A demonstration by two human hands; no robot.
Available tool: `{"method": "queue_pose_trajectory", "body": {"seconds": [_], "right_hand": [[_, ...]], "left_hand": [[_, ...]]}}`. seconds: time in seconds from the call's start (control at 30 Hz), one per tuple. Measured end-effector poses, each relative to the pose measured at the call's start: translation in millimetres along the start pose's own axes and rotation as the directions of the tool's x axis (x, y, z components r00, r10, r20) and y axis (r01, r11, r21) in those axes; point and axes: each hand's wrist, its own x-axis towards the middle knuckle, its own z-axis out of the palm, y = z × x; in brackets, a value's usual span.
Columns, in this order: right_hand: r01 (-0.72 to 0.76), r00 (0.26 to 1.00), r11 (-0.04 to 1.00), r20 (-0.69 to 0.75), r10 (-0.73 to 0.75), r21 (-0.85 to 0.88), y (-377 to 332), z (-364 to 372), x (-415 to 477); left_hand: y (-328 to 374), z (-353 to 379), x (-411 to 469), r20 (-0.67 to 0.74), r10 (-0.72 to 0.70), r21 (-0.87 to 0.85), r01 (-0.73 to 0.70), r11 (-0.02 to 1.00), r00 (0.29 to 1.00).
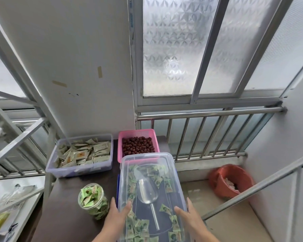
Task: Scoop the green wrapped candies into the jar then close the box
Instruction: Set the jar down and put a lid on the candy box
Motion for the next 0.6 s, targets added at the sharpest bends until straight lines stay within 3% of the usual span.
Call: {"method": "queue_pose_trajectory", "body": {"seconds": [0.13,0.23,0.37,0.6], "right_hand": [[-0.058,0.968,0.996,-0.249,0.038,-0.074,-15,-2,-23],[-0.059,0.933,0.983,-0.36,-0.009,-0.177,-10,0,-25],[0.001,0.914,0.974,-0.394,-0.093,-0.226,-13,10,-34],[0.065,0.892,0.97,-0.422,-0.162,-0.235,-16,20,-53]], "left_hand": [[-10,-13,-4,-0.076,-0.094,-0.051,0.09,0.995,0.993],[-17,-18,-13,-0.102,-0.072,0.014,0.074,0.997,0.992],[-15,-12,-29,-0.106,-0.032,0.164,0.05,0.985,0.994],[-12,-10,-37,-0.13,0.024,0.204,0.003,0.979,0.991]]}}
